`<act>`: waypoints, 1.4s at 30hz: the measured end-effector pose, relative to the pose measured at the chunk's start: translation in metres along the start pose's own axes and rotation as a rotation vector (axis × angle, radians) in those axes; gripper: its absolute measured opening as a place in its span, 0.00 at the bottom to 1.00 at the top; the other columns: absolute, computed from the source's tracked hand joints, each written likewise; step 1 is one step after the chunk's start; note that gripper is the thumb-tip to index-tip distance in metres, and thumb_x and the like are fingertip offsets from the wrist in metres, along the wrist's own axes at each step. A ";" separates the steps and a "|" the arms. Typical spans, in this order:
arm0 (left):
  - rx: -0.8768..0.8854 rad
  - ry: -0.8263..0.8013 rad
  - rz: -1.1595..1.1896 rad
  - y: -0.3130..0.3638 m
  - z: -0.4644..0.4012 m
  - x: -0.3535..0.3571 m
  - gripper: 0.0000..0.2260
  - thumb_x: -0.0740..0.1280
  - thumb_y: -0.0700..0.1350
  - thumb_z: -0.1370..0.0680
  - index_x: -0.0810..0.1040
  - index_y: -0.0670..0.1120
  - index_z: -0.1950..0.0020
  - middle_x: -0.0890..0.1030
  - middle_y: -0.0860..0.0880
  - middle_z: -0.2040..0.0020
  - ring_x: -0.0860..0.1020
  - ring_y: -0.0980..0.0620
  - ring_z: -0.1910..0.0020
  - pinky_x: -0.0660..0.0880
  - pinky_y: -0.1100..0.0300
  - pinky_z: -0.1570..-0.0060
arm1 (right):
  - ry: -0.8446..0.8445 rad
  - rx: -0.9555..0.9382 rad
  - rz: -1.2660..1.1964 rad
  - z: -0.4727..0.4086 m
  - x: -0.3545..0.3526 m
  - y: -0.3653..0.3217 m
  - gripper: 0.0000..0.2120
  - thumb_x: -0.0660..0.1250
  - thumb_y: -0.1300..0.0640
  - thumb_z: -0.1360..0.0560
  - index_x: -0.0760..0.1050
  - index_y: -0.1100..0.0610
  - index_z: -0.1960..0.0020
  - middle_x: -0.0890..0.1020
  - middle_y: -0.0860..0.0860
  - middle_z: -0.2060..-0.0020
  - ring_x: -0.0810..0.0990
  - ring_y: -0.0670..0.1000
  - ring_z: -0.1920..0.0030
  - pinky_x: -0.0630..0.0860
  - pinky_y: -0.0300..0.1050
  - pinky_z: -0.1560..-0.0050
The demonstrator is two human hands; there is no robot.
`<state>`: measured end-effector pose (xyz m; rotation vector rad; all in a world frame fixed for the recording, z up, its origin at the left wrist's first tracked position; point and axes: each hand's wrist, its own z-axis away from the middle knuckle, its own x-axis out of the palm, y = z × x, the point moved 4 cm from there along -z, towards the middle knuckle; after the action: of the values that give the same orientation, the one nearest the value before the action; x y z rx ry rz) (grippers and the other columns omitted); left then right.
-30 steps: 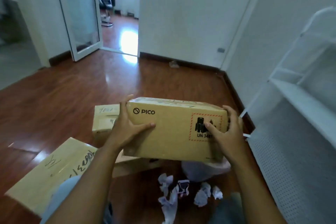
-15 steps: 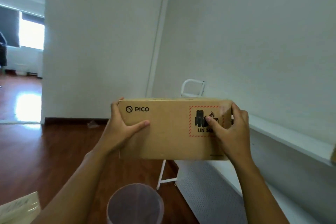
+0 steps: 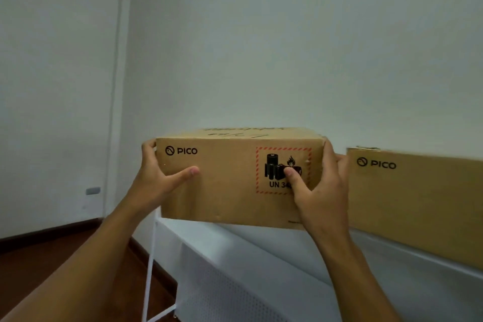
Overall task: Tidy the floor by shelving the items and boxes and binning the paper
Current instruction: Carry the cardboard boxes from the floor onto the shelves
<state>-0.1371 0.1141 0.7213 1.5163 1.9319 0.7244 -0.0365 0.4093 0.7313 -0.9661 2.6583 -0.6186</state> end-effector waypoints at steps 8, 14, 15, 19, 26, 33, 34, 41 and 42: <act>-0.025 -0.169 -0.036 -0.037 -0.035 0.077 0.48 0.74 0.62 0.31 0.47 0.58 0.22 0.66 0.51 0.27 0.71 0.50 0.32 0.73 0.43 0.35 | -0.029 -0.025 0.230 -0.001 -0.021 0.050 0.43 0.73 0.52 0.24 0.51 0.53 0.18 0.66 0.47 0.40 0.69 0.45 0.41 0.68 0.37 0.39; -0.017 -0.263 -0.266 -0.037 -0.030 0.137 0.53 0.67 0.64 0.29 0.29 0.55 0.23 0.34 0.51 0.21 0.45 0.47 0.20 0.52 0.47 0.23 | -0.069 -0.115 0.492 0.000 -0.049 0.071 0.39 0.73 0.52 0.25 0.58 0.55 0.20 0.71 0.51 0.34 0.70 0.53 0.36 0.75 0.53 0.36; -0.014 -0.262 -0.299 -0.036 -0.028 0.146 0.53 0.66 0.66 0.31 0.29 0.55 0.23 0.31 0.50 0.21 0.41 0.47 0.20 0.49 0.46 0.22 | -0.052 -0.129 0.525 0.002 -0.055 0.073 0.36 0.73 0.52 0.25 0.61 0.56 0.22 0.72 0.52 0.34 0.69 0.54 0.34 0.74 0.55 0.35; -0.023 -0.312 -0.358 -0.040 -0.018 0.176 0.54 0.67 0.69 0.32 0.29 0.59 0.24 0.29 0.49 0.22 0.35 0.42 0.22 0.45 0.37 0.24 | 0.033 -0.156 0.798 0.006 -0.089 0.084 0.34 0.71 0.52 0.25 0.65 0.61 0.24 0.65 0.57 0.23 0.55 0.60 0.20 0.57 0.62 0.22; -0.014 -0.381 -0.317 -0.039 0.000 0.225 0.52 0.64 0.72 0.33 0.33 0.59 0.22 0.34 0.48 0.20 0.40 0.41 0.21 0.50 0.35 0.26 | 0.034 -0.142 1.058 0.013 -0.124 0.106 0.40 0.70 0.50 0.24 0.54 0.52 0.18 0.47 0.55 0.18 0.44 0.57 0.18 0.47 0.60 0.20; 0.004 -0.451 -0.322 -0.034 0.010 0.255 0.50 0.63 0.69 0.31 0.33 0.58 0.22 0.33 0.47 0.20 0.40 0.40 0.21 0.50 0.36 0.25 | 0.026 -0.161 1.064 0.014 -0.127 0.112 0.39 0.69 0.50 0.23 0.52 0.52 0.18 0.45 0.54 0.18 0.42 0.56 0.18 0.44 0.57 0.20; 0.008 -0.446 -0.322 -0.034 0.011 0.254 0.49 0.63 0.68 0.31 0.34 0.58 0.22 0.33 0.47 0.20 0.41 0.40 0.21 0.50 0.37 0.25 | 0.024 -0.159 1.063 0.015 -0.126 0.112 0.39 0.68 0.50 0.23 0.52 0.52 0.18 0.45 0.54 0.18 0.42 0.56 0.18 0.44 0.57 0.20; 0.084 -0.438 -0.439 -0.043 0.018 0.225 0.41 0.61 0.69 0.26 0.43 0.58 0.20 0.56 0.51 0.19 0.65 0.45 0.24 0.67 0.37 0.31 | 0.066 -0.226 0.873 0.026 -0.108 0.104 0.23 0.69 0.61 0.25 0.74 0.58 0.29 0.67 0.56 0.23 0.56 0.61 0.20 0.53 0.61 0.21; 0.085 -0.406 -0.460 -0.045 0.021 0.214 0.39 0.61 0.68 0.25 0.45 0.59 0.20 0.62 0.52 0.21 0.72 0.46 0.30 0.71 0.40 0.35 | 0.060 -0.235 0.800 0.030 -0.100 0.101 0.21 0.69 0.63 0.25 0.76 0.59 0.32 0.73 0.56 0.27 0.63 0.60 0.23 0.60 0.60 0.23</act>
<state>-0.1930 0.3149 0.6518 1.0922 1.9027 0.1227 -0.0062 0.5354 0.6665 0.1258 2.8735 -0.1496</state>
